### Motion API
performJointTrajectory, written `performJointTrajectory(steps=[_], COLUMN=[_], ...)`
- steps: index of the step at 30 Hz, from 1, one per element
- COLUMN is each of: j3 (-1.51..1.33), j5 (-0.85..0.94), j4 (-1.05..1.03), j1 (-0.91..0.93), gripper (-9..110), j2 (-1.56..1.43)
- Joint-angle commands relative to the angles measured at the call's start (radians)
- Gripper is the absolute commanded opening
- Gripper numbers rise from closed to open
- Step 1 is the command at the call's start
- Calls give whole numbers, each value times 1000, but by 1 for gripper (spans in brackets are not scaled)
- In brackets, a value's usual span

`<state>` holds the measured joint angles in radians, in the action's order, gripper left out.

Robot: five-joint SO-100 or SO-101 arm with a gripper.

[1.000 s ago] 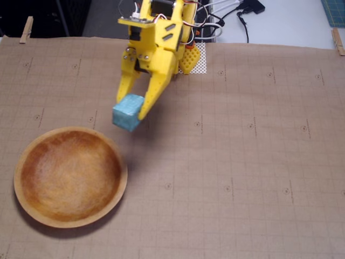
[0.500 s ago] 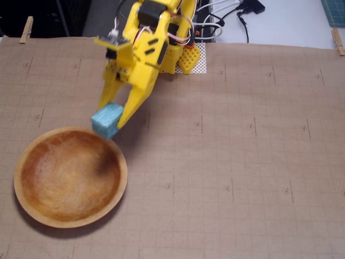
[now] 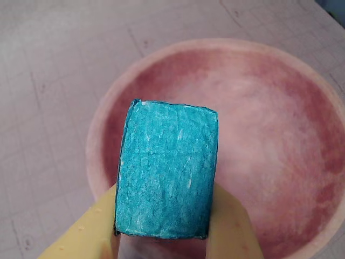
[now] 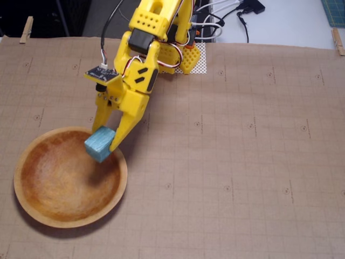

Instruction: Grasp a blue block and put it in the bowl.

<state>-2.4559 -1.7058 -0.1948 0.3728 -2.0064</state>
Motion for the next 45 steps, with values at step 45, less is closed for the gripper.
performJointTrajectory(steps=[45], j3=[399], j5=[11], j4=[100], j1=[150], gripper=[11], j2=[517])
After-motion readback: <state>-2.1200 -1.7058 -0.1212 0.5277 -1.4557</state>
